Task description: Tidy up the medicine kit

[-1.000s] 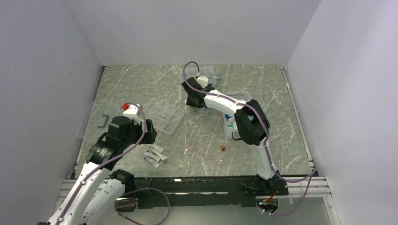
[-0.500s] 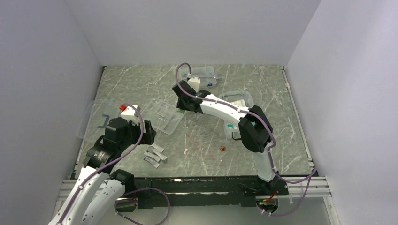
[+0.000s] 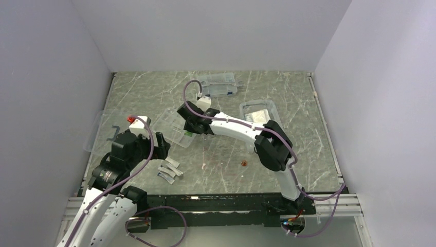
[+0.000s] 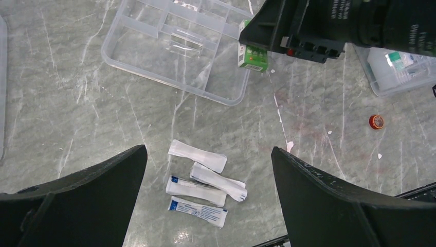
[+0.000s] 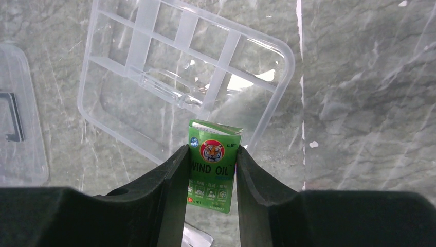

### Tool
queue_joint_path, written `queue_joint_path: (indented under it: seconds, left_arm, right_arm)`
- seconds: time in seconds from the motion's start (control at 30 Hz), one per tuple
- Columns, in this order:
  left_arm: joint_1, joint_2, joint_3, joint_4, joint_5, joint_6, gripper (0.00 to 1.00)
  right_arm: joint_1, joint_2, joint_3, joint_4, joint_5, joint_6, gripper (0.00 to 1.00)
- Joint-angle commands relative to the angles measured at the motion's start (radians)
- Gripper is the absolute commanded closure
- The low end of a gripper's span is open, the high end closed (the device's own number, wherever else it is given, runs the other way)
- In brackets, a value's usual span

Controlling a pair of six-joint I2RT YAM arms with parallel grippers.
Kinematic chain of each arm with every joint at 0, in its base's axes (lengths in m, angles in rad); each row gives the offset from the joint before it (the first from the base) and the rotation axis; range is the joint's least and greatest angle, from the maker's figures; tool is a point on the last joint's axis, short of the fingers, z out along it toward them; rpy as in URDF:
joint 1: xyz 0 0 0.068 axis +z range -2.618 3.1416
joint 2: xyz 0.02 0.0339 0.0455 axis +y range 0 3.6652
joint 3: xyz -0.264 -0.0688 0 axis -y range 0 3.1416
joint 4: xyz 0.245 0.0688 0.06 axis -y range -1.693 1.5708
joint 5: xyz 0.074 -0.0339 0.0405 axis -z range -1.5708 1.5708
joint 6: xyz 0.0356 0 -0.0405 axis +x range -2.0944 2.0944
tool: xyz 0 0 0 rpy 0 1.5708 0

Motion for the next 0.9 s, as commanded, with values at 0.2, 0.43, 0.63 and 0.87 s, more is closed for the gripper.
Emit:
queue_joint_path:
  seconds: [0.2, 0.43, 0.63, 0.87]
  left_arm:
    - [-0.005, -0.035, 0.028, 0.008, 0.002, -0.010, 0.01]
    - [-0.011, -0.034, 0.028, 0.011, 0.013, -0.008, 0.01]
    - [-0.011, -0.036, 0.027, 0.014, 0.015, -0.006, 0.01]
    - [-0.011, -0.036, 0.027, 0.016, 0.015, -0.004, 0.01]
  right_arm:
    - [0.018, 0.099, 0.088, -0.017, -0.013, 0.126, 0.69]
    - [0.023, 0.133, 0.103, -0.021, -0.019, 0.145, 0.69]
    - [0.026, 0.150, 0.108, -0.026, -0.028, 0.147, 0.68]
    - [0.030, 0.160, 0.116, -0.038, -0.029, 0.139, 0.60]
